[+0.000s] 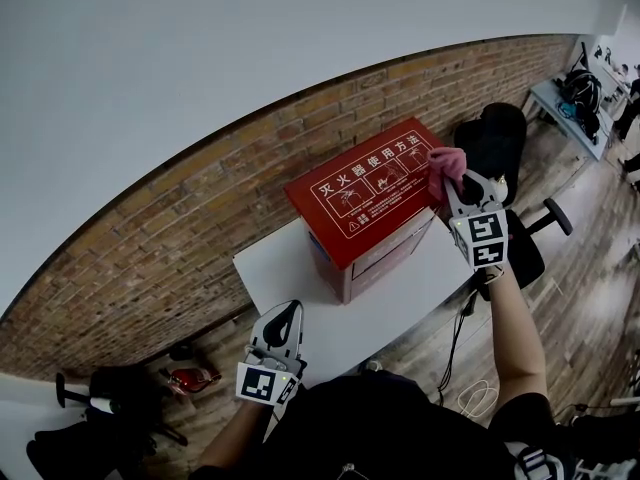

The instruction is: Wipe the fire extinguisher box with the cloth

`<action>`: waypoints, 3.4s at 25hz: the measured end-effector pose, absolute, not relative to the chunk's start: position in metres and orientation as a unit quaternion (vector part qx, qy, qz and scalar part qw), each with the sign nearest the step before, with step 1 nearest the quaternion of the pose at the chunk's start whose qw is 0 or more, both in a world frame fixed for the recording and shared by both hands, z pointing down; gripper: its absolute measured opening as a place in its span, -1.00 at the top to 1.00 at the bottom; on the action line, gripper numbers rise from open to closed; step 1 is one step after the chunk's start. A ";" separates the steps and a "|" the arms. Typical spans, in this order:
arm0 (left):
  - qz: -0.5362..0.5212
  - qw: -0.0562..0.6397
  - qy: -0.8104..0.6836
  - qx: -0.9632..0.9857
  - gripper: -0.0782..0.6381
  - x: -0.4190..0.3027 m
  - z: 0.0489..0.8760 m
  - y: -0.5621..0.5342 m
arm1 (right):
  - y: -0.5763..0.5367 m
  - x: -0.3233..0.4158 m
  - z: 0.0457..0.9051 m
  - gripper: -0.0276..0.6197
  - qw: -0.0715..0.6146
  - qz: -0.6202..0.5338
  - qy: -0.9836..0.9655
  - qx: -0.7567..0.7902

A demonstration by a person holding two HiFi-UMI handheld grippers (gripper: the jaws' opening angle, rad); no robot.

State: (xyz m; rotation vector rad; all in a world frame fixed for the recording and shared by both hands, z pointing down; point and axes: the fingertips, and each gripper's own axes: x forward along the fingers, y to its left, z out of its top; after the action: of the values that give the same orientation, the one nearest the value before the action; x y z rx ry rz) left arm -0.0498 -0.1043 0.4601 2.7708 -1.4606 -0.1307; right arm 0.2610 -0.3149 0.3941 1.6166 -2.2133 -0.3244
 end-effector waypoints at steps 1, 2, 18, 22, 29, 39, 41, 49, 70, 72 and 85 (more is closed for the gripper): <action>-0.041 0.003 -0.466 0.884 0.65 -0.049 0.460 -0.104 | -0.317 0.265 0.394 0.70 0.190 -0.115 -0.786 0.577; -0.041 0.003 -0.467 0.883 0.65 -0.049 0.461 -0.105 | -0.320 0.268 0.395 0.70 0.190 -0.114 -0.785 0.579; -0.020 0.008 -0.473 0.881 0.65 -0.036 0.468 -0.102 | -0.346 0.312 0.398 0.70 0.223 -0.112 -0.773 0.583; -0.020 0.007 -0.479 0.878 0.65 -0.033 0.468 -0.102 | -0.353 0.309 0.397 0.70 0.248 -0.111 -0.776 0.569; -0.021 0.009 -0.495 0.869 0.65 -0.034 0.470 -0.104 | -0.377 0.300 0.398 0.70 0.299 -0.131 -0.774 0.542; -0.019 0.010 -0.511 0.859 0.65 -0.034 0.471 -0.106 | -0.402 0.280 0.396 0.70 0.335 -0.159 -0.775 0.512; -0.021 0.010 -0.514 0.858 0.65 -0.033 0.470 -0.106 | -0.405 0.278 0.395 0.70 0.344 -0.166 -0.772 0.509; -0.028 0.010 -0.522 0.852 0.65 -0.038 0.465 -0.103 | -0.403 0.265 0.396 0.70 0.365 -0.182 -0.764 0.500; -0.033 0.015 -0.525 0.851 0.65 -0.072 0.467 -0.084 | -0.382 0.229 0.397 0.70 0.379 -0.196 -0.758 0.494; -0.036 0.013 -0.525 0.850 0.65 -0.074 0.466 -0.083 | -0.381 0.227 0.397 0.70 0.382 -0.198 -0.757 0.492; -0.031 0.013 -0.524 0.851 0.65 -0.085 0.467 -0.073 | -0.364 0.189 0.395 0.70 0.374 -0.200 -0.775 0.469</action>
State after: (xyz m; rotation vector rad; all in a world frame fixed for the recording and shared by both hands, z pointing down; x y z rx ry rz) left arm -0.0852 -0.0730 0.4669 2.6516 -1.6343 -0.0964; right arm 0.1892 -0.3643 0.3953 1.2012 -1.9841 -0.5117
